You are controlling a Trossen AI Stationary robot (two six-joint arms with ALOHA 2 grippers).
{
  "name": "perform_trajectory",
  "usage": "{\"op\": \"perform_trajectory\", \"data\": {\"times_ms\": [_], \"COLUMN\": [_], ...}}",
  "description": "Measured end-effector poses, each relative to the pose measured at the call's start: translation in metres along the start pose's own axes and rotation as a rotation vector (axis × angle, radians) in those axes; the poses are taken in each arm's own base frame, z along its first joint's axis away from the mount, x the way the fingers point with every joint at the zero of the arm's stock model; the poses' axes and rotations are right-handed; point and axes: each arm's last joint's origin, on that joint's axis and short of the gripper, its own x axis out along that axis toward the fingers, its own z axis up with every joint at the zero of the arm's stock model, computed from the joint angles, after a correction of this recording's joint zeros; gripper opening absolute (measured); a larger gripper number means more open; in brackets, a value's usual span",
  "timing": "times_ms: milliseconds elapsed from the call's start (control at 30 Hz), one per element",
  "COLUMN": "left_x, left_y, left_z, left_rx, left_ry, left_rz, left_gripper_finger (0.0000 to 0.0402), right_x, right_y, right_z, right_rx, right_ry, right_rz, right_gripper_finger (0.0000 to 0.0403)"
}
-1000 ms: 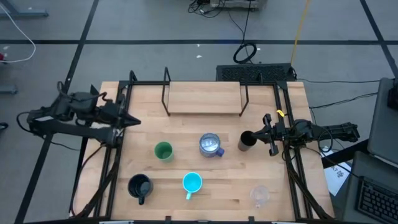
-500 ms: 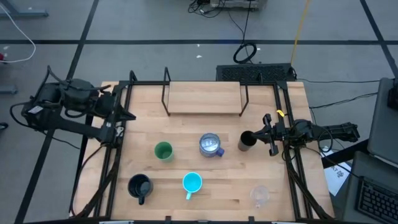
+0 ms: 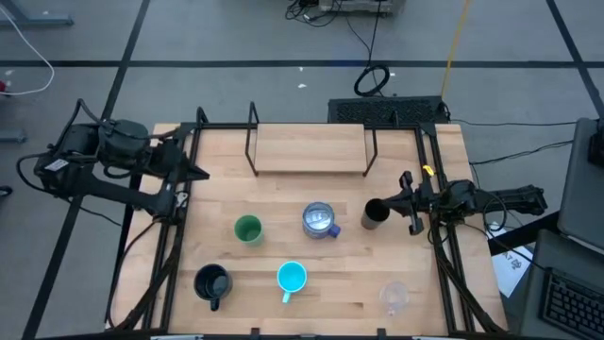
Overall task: Stack small to large cups/mugs on shelf
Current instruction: Put the black cup on the shelf
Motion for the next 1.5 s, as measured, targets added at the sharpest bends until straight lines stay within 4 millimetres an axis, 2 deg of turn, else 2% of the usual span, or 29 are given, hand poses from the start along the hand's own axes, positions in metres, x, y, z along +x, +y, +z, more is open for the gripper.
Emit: {"op": "perform_trajectory", "data": {"times_ms": [100, 200, 333, 733, 900, 1000, 1133, 1500], "left_x": [0.000, 0.000, 0.000, 0.002, 0.001, 0.002, 0.003, 0.018], "left_y": [0.000, 0.000, 0.000, 0.000, 0.000, 0.000, 0.000, -0.007], "left_z": [0.000, 0.000, 0.000, 0.000, 0.000, 0.000, 0.001, -0.007], "left_rx": [0.000, 0.001, 0.011, 0.015, 0.015, 0.013, 0.004, 0.070], "left_ry": [0.001, 0.001, 0.000, 0.005, 0.004, 0.005, 0.010, 0.067], "left_rz": [0.007, 0.007, 0.008, 0.008, 0.007, 0.007, 0.006, -0.041], "left_gripper_finger": [0.0021, 0.0021, 0.0021, 0.0021, 0.0021, 0.0021, 0.0021, 0.0021], "right_x": [0.000, 0.003, 0.008, 0.047, 0.066, 0.077, 0.093, 0.119], "right_y": [0.003, 0.005, 0.010, 0.026, 0.031, 0.033, 0.034, 0.032], "right_z": [0.023, 0.039, 0.075, 0.179, 0.211, 0.224, 0.230, 0.210], "right_rx": [-0.014, -0.020, -0.023, -0.023, -0.005, 0.015, 0.060, 0.080], "right_ry": [-0.038, 0.028, 0.074, 0.336, 0.434, 0.488, 0.513, 0.630], "right_rz": [0.005, -0.003, -0.009, -0.042, -0.060, -0.074, -0.138, -0.228], "right_gripper_finger": [0.0000, 0.0000, 0.0000, 0.0000, 0.0000, 0.0000, 0.0000, 0.0000]}}
